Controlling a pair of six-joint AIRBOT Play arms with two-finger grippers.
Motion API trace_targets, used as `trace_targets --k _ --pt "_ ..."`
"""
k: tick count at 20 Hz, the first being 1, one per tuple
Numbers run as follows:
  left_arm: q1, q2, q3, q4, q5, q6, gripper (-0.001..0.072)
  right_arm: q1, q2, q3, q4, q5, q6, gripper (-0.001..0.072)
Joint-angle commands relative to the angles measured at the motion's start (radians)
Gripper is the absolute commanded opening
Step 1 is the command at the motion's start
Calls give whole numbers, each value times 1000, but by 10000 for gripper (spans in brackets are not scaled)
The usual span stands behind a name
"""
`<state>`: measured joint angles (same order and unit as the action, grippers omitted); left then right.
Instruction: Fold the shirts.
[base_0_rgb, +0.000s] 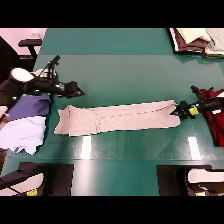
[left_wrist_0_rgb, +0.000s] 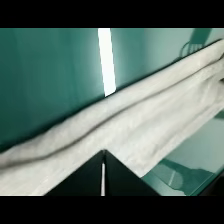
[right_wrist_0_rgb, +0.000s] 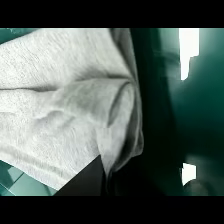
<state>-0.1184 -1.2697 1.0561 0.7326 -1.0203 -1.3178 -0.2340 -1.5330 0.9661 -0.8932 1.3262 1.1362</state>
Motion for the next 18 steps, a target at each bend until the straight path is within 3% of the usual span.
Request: trace_targets --k 1,9,18 --pt "-176 -52 6 0 169 -44 21 51 32 7 31 -9 -19 13" --pt "-457 -418 268 1 129 -74 21 179 320 293 142 96 102 13" --pt "-493 -449 284 106 166 -162 21 420 399 449 142 84 204 13"
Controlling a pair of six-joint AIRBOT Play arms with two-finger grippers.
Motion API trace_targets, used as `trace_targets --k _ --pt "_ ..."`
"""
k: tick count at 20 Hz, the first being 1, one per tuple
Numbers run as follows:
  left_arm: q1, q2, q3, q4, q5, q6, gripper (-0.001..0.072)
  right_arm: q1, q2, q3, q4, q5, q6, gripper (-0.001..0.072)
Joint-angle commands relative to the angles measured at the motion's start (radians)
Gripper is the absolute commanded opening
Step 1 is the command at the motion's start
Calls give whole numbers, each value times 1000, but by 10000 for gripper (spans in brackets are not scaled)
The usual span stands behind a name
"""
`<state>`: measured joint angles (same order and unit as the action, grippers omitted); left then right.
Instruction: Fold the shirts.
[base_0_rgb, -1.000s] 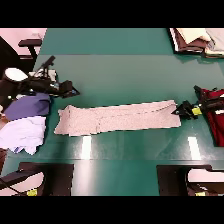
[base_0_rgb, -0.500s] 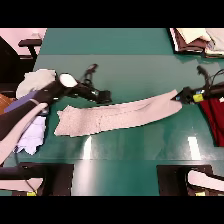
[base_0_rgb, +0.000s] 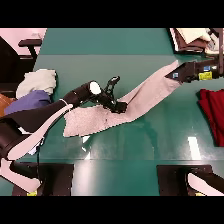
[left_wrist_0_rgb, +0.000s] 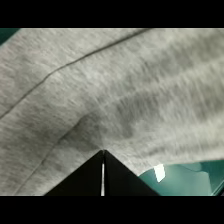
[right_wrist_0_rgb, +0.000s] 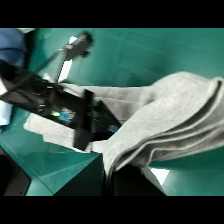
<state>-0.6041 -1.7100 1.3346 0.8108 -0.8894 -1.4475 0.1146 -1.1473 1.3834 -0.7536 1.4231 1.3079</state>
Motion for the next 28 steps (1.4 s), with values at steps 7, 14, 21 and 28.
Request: trace_targets --k 7,14,21,28 --pt "38 6 18 98 -8 -45 21 300 2 31 3 -146 50 13" --pt "399 451 19 335 -104 -45 22 686 -145 32 122 -444 15 20" --pt "666 741 19 431 -137 -45 22 902 -426 114 153 -504 -130 557" --pt "679 743 19 435 -199 -37 22 592 -312 -51 -196 -327 66 551"
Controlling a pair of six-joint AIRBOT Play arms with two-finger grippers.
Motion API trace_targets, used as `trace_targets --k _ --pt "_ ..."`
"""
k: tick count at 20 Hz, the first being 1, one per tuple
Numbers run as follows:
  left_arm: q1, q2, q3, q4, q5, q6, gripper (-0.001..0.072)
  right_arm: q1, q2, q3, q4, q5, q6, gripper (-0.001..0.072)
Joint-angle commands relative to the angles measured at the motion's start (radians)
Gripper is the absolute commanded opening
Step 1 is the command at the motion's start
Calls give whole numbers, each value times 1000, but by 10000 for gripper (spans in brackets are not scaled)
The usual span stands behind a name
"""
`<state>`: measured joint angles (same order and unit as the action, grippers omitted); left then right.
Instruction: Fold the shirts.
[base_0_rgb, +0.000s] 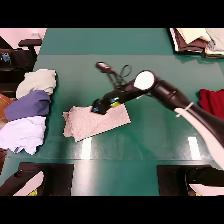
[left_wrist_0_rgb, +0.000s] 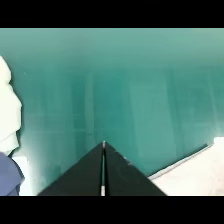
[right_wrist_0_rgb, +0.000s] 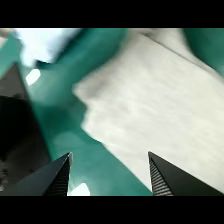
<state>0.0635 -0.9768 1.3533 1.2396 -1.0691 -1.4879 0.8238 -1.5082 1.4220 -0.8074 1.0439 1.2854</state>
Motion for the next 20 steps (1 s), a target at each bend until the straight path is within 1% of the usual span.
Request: trace_targets --k 1,3,4,7,11,14,16,18,19,20 --pt "12 10 0 2 -23 3 22 -180 78 -151 -156 51 115 551" --pt "9 9 0 1 -24 3 22 -306 118 -262 -153 50 145 566" --pt "9 8 0 -8 -23 4 22 -361 121 -298 -152 56 148 629" --pt "9 8 0 -14 -23 4 22 -450 95 -367 -76 37 148 631" --pt "9 8 -1 -17 -24 4 22 -428 -19 -368 35 11 141 622" --pt "9 8 -1 -20 -32 4 22 -357 -94 -368 150 -49 92 620" --pt "9 8 -3 -20 -42 3 22 -313 -134 -367 230 -79 48 550" --pt "9 8 -14 -26 -47 3 22 -274 -165 -345 257 -94 22 548" --pt "9 6 -16 -39 -57 3 22 -258 -180 -322 257 -93 8 505" --pt "9 7 -23 -56 -60 3 22 -241 -193 -295 256 -94 -19 383"
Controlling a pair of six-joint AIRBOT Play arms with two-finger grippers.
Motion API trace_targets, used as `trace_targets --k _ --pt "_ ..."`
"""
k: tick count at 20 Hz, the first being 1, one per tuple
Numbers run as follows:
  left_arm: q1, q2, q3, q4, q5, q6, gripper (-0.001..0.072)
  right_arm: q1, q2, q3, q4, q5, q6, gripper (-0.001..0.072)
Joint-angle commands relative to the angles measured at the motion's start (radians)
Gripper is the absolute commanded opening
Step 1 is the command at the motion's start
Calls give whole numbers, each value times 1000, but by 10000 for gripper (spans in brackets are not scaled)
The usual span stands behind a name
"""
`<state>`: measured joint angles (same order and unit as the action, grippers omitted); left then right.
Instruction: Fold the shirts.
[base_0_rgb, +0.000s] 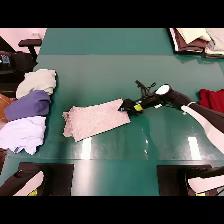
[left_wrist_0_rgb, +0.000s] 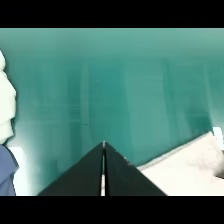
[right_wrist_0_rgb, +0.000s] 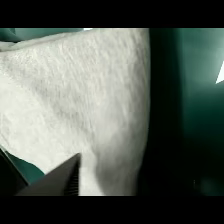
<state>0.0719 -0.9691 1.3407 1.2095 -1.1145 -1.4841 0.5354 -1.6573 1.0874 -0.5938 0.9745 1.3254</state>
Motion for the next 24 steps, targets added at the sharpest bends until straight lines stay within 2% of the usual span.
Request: trace_targets --k 1,2,3,5,8,10,13,19,24 --pt "0 -1 -15 -43 -25 -1 21 60 -55 69 42 -24 -83 277" --pt "0 -1 -18 -62 -37 -1 21 69 -63 96 40 -24 -100 112" --pt "-4 -1 -18 -73 -46 -2 21 70 -66 117 38 -25 -108 14" --pt "-40 -1 -18 -71 -48 -2 21 43 -50 154 -14 -21 -98 14" --pt "-150 -1 -18 -67 -44 -9 21 -86 49 170 -154 -9 -16 14" --pt "-222 -1 -18 -68 -27 -10 21 -228 138 170 -249 11 43 14" --pt "-288 -1 -18 -67 -16 -28 21 -493 273 170 -331 42 69 14" --pt "-359 -1 -18 -68 93 -40 21 -1005 431 170 -350 46 69 14" --pt "-380 -1 -18 -73 118 -63 21 -1208 432 171 -343 26 68 14"
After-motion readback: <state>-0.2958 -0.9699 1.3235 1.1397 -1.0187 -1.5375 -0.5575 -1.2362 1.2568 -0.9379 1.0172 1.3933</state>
